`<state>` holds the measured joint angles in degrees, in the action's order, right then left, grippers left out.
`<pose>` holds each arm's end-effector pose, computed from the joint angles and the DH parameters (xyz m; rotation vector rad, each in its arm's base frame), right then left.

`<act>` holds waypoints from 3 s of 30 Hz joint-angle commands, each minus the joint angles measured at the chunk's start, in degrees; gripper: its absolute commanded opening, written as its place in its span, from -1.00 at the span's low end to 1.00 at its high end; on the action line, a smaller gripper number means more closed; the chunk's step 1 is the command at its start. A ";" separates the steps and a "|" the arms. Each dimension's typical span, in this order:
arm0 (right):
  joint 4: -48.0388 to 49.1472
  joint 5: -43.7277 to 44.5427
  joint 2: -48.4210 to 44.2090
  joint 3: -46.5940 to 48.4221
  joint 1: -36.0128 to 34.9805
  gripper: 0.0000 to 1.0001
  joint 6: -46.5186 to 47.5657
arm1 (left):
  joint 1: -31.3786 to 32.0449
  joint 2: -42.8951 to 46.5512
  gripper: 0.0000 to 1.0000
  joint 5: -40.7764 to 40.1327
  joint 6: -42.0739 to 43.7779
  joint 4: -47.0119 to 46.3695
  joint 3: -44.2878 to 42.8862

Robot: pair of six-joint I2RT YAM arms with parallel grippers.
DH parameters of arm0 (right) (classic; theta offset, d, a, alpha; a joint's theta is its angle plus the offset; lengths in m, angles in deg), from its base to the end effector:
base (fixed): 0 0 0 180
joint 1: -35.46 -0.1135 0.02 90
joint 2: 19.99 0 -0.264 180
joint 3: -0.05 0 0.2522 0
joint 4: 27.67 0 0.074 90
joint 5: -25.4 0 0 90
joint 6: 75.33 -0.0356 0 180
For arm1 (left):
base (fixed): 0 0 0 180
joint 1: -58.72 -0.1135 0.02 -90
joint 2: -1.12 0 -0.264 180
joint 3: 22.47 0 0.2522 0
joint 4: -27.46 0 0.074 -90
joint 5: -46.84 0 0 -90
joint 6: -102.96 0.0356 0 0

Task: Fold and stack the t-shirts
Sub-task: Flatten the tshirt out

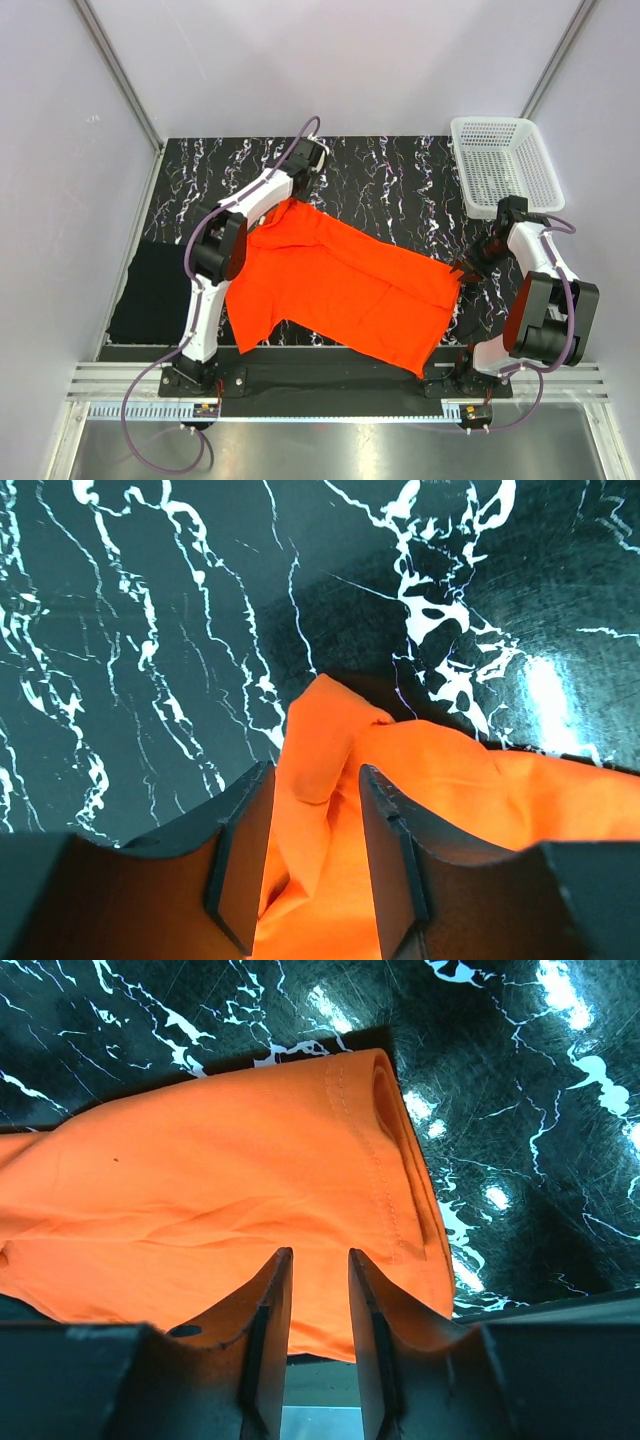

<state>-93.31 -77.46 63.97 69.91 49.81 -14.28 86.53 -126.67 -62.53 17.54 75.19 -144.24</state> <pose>0.2502 -0.0558 0.2076 1.0681 2.7724 0.3660 0.4444 -0.2211 0.2089 0.5513 2.3882 0.2478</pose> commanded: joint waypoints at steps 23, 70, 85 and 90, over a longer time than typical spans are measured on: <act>4.24 9.78 6.12 2.96 -0.11 -0.18 0.83 | -3.99 -1.85 -1.00 4.70 -2.91 -2.95 -4.32; 7.93 14.27 5.77 -0.73 -0.11 -1.00 -4.71 | -24.56 10.20 -1.00 43.26 -51.51 -26.52 11.57; 8.19 16.47 7.26 -0.64 -0.11 -1.00 -2.78 | -24.04 4.15 -0.83 46.34 -53.20 -24.27 4.70; 8.63 17.08 8.85 1.03 -0.11 -1.00 -2.95 | -23.68 5.24 -0.48 42.68 -42.57 -18.69 0.87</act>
<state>-85.55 -62.99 72.08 68.12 49.72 -18.10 63.10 -124.18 -19.19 -32.88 52.48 -140.78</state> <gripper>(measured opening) 0.009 0.227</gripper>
